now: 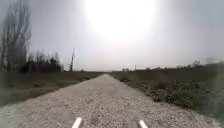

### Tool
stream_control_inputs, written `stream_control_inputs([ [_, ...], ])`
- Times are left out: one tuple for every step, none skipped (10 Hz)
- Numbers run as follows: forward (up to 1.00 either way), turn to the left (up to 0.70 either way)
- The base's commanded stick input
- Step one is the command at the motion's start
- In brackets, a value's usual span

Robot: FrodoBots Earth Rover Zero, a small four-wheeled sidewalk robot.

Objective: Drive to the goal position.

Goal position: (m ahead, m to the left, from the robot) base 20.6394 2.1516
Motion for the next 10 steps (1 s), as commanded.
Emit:
stream_control_inputs([
  [0.69,0.0],
  [0.7,0.0],
  [0.7,0.0],
  [0.7,0.0],
  [0.7,0.0],
  [0.7,0.0],
  [0.7,0.0],
  [0.7,0.0],
  [0.7,0.0],
  [0.7,0.0],
])
